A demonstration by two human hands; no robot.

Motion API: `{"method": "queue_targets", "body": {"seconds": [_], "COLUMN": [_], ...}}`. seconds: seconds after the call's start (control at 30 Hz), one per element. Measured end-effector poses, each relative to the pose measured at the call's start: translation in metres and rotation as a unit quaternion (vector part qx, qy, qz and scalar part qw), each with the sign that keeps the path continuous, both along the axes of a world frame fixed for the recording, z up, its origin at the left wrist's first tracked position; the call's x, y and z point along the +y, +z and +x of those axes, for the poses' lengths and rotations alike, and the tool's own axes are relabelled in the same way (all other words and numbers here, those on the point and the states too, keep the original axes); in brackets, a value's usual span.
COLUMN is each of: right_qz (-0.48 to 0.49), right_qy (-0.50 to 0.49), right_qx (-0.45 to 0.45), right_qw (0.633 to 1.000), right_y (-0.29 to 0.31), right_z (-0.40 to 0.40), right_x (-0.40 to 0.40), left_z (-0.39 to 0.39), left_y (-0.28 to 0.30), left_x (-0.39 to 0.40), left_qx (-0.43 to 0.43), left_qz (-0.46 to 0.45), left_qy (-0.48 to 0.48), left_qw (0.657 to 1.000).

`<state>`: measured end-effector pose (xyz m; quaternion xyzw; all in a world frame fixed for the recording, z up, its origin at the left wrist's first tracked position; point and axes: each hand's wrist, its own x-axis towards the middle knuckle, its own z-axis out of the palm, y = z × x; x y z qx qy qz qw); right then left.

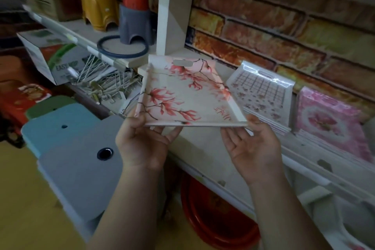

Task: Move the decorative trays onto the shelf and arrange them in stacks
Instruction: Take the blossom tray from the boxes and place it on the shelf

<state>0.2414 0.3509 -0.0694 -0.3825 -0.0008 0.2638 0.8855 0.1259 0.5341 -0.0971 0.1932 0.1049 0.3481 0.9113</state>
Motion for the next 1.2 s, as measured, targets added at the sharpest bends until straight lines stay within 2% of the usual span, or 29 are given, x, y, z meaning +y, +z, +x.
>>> {"method": "queue_targets", "body": {"seconds": [0.3, 0.47, 0.63, 0.77, 0.93, 1.07, 1.2], "right_qz": [0.05, 0.056, 0.061, 0.014, -0.045, -0.075, -0.187], "right_qy": [-0.1, -0.132, -0.177, -0.221, -0.269, -0.29, -0.364], "right_qx": [0.037, 0.046, 0.05, 0.01, -0.061, -0.073, -0.144], "right_qw": [0.993, 0.989, 0.981, 0.975, 0.96, 0.951, 0.901], "right_y": [0.008, 0.013, 0.004, -0.013, -0.024, -0.044, -0.076], "right_z": [0.035, 0.051, 0.074, 0.091, 0.107, 0.119, 0.117], "right_x": [-0.028, -0.043, -0.07, -0.084, -0.09, -0.091, -0.087], "left_z": [0.052, 0.081, 0.115, 0.141, 0.179, 0.201, 0.209], "left_y": [0.019, 0.014, 0.009, 0.005, 0.005, -0.006, -0.034], "left_x": [-0.019, -0.027, -0.045, -0.049, -0.044, -0.057, -0.061], "left_qx": [0.013, 0.0, 0.028, 0.051, 0.154, 0.227, 0.227], "left_qz": [0.013, 0.013, 0.035, 0.054, 0.112, 0.14, 0.119], "left_qy": [-0.081, -0.122, -0.158, -0.193, -0.149, -0.124, -0.083], "left_qw": [0.997, 0.992, 0.986, 0.978, 0.97, 0.956, 0.963]}}
